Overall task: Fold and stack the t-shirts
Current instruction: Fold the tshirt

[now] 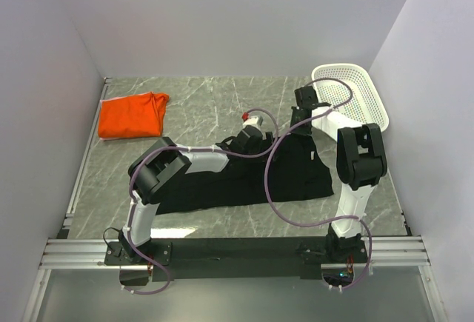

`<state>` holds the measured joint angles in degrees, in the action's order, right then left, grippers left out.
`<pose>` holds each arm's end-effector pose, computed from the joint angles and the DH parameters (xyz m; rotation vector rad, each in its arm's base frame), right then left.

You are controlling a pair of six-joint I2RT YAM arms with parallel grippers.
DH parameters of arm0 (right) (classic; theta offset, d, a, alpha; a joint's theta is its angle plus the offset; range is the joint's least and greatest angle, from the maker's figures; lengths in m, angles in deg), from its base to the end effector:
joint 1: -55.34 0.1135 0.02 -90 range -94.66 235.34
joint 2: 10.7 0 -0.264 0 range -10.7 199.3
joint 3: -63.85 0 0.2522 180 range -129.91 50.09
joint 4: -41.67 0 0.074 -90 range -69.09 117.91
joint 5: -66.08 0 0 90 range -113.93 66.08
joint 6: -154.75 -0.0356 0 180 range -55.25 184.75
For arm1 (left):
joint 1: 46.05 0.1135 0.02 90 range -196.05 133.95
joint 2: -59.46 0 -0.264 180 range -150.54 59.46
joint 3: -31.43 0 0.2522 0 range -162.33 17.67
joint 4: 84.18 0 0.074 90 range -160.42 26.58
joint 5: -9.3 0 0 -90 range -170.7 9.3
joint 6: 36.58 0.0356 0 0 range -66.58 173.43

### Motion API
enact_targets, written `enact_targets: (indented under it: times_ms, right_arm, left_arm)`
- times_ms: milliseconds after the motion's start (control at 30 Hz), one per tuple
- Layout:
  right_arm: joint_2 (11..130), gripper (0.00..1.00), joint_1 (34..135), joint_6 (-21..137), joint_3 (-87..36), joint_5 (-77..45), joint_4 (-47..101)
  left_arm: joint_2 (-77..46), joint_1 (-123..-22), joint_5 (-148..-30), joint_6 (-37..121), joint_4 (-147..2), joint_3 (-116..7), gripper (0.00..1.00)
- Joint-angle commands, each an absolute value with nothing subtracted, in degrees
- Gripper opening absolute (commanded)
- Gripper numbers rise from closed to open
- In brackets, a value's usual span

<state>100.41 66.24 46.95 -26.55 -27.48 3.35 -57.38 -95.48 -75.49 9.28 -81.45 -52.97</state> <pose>0.4004 0.0749 0.1767 0.1789 2.5951 0.1003 0.2896 -0.3333 0.1507 0.0520 2.3033 -0.7989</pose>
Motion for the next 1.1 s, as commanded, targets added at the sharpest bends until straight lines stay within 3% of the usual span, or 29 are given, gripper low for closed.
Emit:
enact_targets:
  times_ms: [0,833,900,933,1067]
  right_arm:
    - [96.98,0.00,65.72,45.60,-25.24,-29.81,4.09]
    - [81.67,0.01,59.29,36.10,-11.17,-31.14,11.65]
    - [82.20,0.08,59.30,37.15,-11.34,-27.38,12.44]
    - [82.81,0.19,59.30,37.59,-11.52,-25.70,13.40]
    - [84.49,0.36,59.38,39.79,-15.11,-20.76,13.41]
  left_arm:
    - [-58.58,-94.74,-72.53,8.43,-75.17,-48.70,0.85]
    - [-55.68,-91.75,-69.80,4.91,-77.01,-40.96,0.86]
    - [-55.76,-92.01,-70.24,5.17,-77.28,-41.31,0.86]
    - [-55.85,-92.10,-70.33,5.26,-77.19,-41.57,0.86]
    - [-56.38,-92.89,-70.33,5.70,-76.75,-42.45,0.86]
